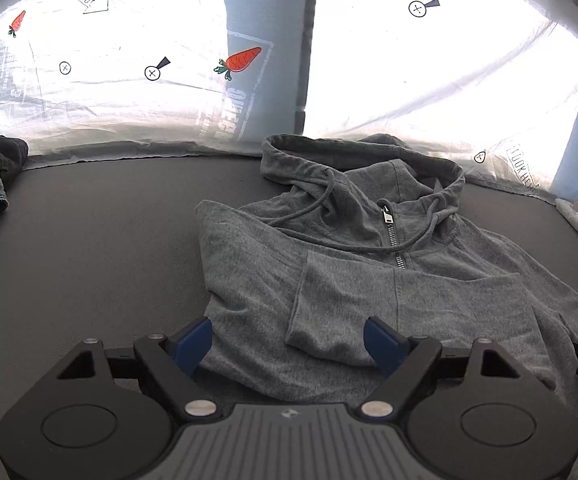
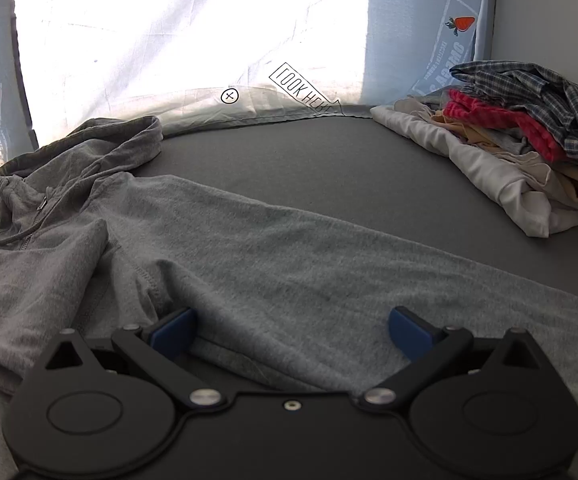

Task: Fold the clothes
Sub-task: 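Grasp the hoodie side edge with the left tool, fold it over the body, release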

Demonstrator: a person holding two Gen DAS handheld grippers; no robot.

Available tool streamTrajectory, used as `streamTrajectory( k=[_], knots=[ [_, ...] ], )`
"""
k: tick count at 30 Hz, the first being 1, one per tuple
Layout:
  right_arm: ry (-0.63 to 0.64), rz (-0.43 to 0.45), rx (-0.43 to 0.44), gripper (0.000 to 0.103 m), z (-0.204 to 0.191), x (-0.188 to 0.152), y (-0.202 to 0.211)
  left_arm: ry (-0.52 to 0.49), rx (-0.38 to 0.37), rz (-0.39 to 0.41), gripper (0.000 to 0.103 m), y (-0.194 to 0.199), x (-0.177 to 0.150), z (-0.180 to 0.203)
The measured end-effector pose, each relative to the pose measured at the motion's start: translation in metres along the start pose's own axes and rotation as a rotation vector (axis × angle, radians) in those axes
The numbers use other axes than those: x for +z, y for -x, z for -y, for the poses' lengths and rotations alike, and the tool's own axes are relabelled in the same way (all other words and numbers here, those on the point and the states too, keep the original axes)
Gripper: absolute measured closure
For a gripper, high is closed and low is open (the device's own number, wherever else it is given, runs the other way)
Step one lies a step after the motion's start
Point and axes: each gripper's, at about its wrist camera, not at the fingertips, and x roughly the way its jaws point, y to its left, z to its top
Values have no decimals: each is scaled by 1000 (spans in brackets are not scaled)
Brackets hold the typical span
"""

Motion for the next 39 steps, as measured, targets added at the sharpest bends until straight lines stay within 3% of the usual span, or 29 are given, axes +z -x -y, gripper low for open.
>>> streamTrajectory(
  k=[2,4,9,15,16,20,27,35,39],
  knots=[
    [-1,1,0,0,0,0,0,-3,-28,-13,44,-7,2,2],
    [1,2,-1,0,0,0,0,15,-35,-27,50,-14,2,1],
    [2,3,-3,0,-1,0,0,58,-74,-64,51,-27,3,-3],
    [3,4,-3,0,-1,-1,0,13,-90,-61,53,-32,-1,7],
    [3,4,-3,0,-1,-1,0,4,-78,-55,57,-32,-2,9],
    [4,5,-4,0,-1,-1,0,8,-20,-36,93,-35,-3,7],
    [4,4,-4,0,0,0,0,7,13,73,96,-8,7,4],
    [3,4,-5,0,0,0,0,54,121,207,98,25,23,-25],
    [3,4,-5,0,-1,0,0,37,177,126,97,12,11,-43]
  ],
)
